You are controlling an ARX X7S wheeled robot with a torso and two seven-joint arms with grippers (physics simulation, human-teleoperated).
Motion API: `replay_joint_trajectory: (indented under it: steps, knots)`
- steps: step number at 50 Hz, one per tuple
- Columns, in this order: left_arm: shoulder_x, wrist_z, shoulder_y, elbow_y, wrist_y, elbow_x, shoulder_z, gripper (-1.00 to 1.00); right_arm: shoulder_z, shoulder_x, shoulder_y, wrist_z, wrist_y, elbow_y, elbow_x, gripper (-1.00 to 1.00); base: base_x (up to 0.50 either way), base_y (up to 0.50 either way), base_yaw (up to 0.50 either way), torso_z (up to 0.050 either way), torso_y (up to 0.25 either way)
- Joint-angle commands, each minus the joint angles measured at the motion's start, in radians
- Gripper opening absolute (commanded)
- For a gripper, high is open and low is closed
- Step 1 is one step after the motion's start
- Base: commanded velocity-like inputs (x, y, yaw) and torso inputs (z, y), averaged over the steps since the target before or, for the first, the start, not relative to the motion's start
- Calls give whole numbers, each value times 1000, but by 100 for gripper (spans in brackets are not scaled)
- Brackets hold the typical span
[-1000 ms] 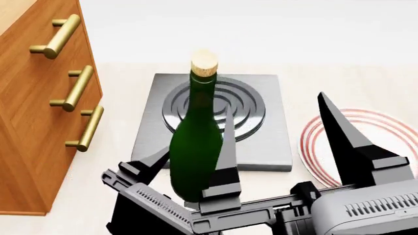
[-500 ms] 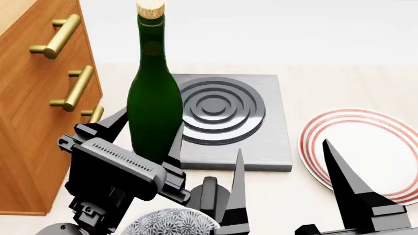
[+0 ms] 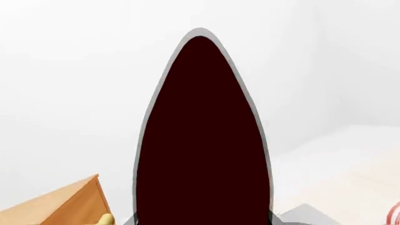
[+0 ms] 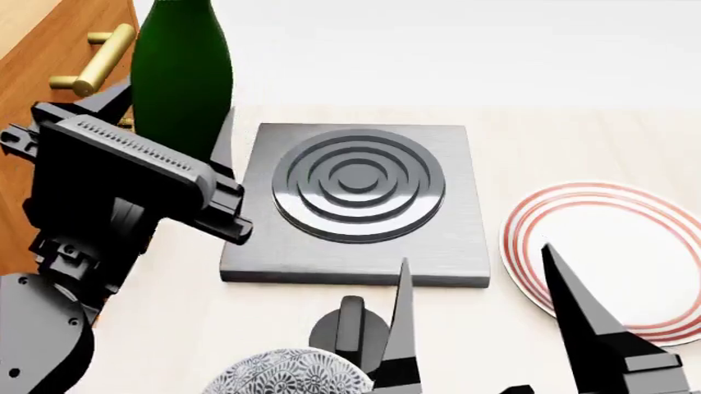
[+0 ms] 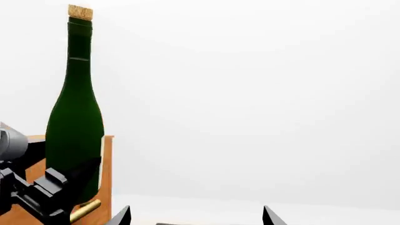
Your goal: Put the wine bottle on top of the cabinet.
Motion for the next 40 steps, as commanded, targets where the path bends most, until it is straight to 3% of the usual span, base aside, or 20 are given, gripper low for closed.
replay_joint_trajectory:
  steps: [1,13,21,40]
  knots:
    - [-26,31,-123,63,-78,-77,-87,-100,38,-13,-13,-14,-21,16,-11,100,0,0,0,10,10]
    - [-51,44,-303,-28,-153,-69,-133,-100,37,-8,-13,-6,-17,11,-7,100,0,0,0,0,0]
    - [-70,70,-425,-207,-149,5,-101,-100,32,-7,-20,-11,-31,30,-19,100,0,0,0,0,1]
    - [-68,152,-741,-370,-232,36,-86,-100,-2,-15,-9,-7,-30,42,-39,100,0,0,0,1,1]
